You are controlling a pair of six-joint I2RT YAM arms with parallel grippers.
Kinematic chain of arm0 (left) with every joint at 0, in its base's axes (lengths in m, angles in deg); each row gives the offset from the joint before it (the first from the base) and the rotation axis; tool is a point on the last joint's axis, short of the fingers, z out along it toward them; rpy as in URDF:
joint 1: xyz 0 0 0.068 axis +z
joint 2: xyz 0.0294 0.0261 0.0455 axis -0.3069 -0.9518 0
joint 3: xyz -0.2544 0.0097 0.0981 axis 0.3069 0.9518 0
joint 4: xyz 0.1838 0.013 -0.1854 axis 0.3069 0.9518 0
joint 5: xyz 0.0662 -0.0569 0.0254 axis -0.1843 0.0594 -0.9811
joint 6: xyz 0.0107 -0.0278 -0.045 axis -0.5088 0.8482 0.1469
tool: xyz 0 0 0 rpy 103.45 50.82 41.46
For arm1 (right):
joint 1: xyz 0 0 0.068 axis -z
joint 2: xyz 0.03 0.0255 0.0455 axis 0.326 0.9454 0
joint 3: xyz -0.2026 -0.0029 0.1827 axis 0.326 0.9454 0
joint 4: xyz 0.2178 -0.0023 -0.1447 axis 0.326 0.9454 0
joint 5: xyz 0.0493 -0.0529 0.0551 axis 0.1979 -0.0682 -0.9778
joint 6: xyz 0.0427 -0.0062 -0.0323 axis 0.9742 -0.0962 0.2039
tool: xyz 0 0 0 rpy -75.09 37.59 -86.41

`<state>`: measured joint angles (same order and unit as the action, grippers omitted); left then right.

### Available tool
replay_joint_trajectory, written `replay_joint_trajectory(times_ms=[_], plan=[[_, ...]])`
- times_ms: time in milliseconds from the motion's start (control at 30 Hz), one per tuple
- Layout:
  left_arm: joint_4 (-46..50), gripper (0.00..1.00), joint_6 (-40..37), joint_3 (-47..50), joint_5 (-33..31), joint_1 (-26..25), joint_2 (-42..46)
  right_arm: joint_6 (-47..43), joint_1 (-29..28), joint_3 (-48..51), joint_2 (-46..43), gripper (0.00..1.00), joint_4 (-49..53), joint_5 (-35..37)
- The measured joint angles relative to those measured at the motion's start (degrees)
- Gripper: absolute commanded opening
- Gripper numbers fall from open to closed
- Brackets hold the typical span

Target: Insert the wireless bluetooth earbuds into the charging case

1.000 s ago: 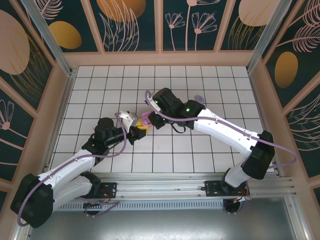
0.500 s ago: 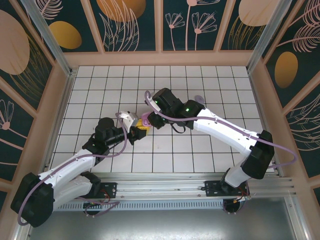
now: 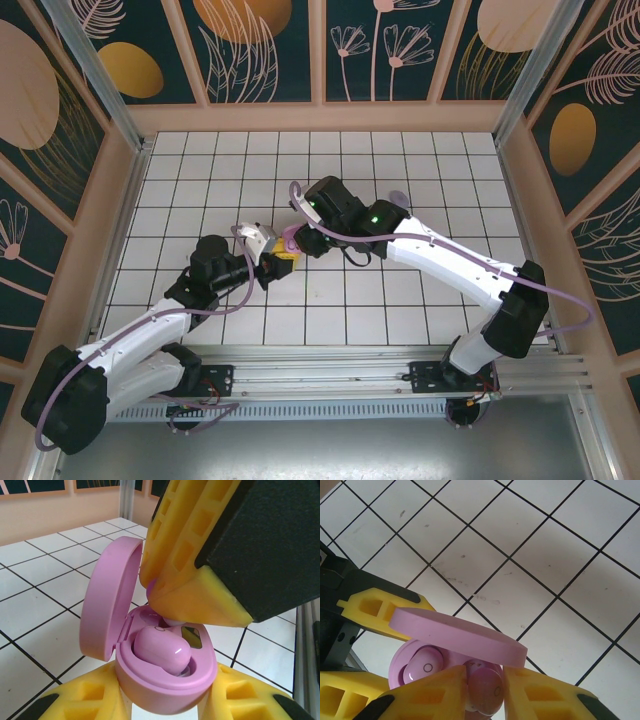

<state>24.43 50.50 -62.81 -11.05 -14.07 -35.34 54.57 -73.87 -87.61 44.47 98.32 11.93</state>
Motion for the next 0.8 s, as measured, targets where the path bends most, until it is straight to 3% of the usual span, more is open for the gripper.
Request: replay_joint_trajectory(times_ms=[800], plan=[[0.02,0.01,0.02,-0.02,-0.02,0.00,0.00,0.39,0.00,-0.02,0.00,0.27,-0.02,-0.57]])
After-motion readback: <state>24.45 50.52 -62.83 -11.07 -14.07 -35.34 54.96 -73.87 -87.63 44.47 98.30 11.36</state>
